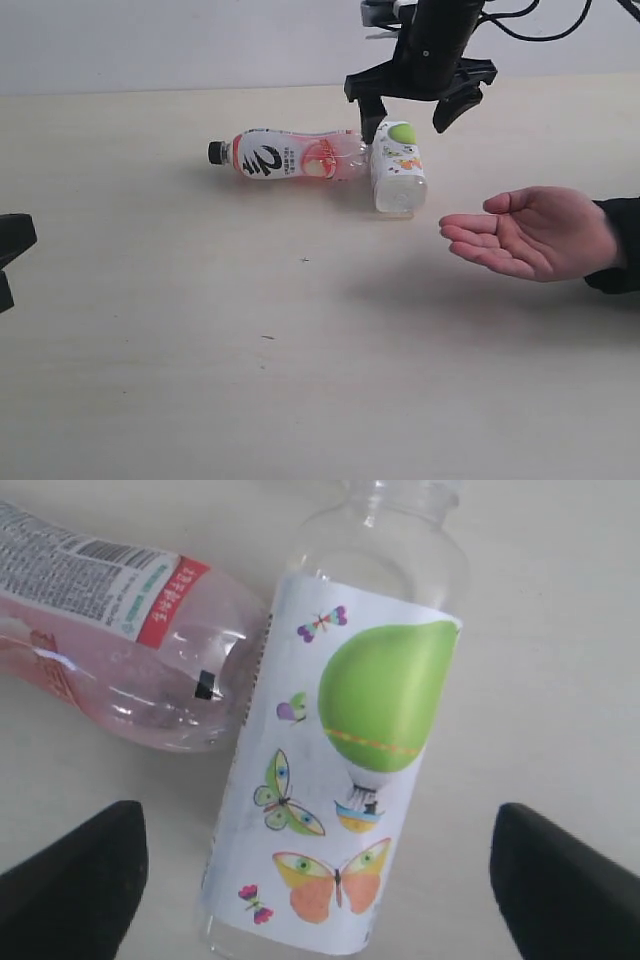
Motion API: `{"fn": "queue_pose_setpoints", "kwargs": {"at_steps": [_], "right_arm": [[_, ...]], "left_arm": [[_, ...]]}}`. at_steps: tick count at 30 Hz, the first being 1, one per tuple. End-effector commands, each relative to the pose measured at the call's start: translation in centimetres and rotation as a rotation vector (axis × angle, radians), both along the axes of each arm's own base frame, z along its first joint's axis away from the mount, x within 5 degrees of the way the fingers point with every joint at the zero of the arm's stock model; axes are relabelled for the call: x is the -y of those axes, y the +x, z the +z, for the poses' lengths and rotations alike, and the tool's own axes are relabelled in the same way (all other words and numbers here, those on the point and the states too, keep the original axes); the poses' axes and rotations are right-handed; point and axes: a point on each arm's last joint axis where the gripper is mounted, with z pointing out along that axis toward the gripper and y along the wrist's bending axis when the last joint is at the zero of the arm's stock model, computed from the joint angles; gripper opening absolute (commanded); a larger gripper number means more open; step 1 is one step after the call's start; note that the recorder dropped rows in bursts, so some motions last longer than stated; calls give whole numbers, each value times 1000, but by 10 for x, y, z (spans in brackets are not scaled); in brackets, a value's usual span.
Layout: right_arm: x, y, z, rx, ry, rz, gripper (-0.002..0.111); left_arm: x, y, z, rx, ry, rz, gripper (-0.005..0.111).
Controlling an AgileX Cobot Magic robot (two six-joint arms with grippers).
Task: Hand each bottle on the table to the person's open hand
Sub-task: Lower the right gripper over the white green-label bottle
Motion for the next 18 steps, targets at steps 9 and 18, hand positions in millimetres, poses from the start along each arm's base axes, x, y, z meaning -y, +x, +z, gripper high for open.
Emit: {"fn": "queue_pose_setpoints", "kwargs": {"at_steps": [9, 18], "right_arm": [[-5, 12, -32, 29, 3, -5, 86], [-2, 10, -34, 3, -34, 2, 82]], "left_arm": [[1, 0, 1, 16, 1, -3, 0], [1, 0, 1, 16, 1, -3, 0]]}}
